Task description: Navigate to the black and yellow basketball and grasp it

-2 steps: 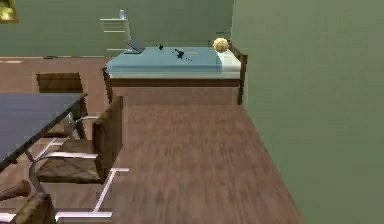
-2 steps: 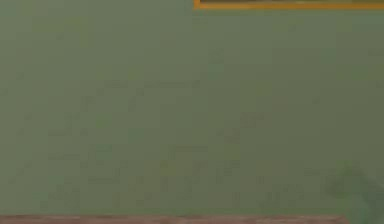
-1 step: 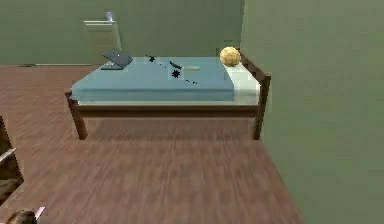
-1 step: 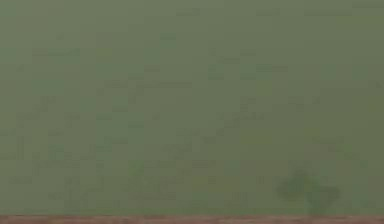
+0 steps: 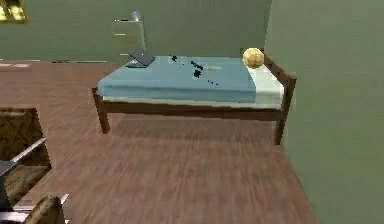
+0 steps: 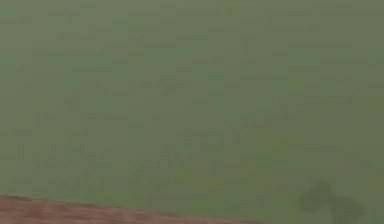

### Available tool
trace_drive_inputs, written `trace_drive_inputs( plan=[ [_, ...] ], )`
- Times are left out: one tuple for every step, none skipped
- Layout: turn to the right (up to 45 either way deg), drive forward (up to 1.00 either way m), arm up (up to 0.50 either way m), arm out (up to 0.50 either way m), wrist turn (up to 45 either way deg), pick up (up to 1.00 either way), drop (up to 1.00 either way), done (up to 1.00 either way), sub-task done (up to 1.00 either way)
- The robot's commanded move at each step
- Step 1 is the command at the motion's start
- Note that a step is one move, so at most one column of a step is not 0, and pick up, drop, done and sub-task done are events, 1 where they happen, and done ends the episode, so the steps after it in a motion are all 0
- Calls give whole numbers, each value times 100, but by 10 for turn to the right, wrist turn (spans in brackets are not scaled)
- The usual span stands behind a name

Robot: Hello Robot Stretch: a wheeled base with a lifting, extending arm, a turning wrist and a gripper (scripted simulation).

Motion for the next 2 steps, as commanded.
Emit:
trace_drive_inputs(
  plan=[
    [0, 65, 0, 0, 0, 0, 0, 0, 0],
    [-330, 0, 0, 0, 0, 0, 0, 0, 0]
  ],
)
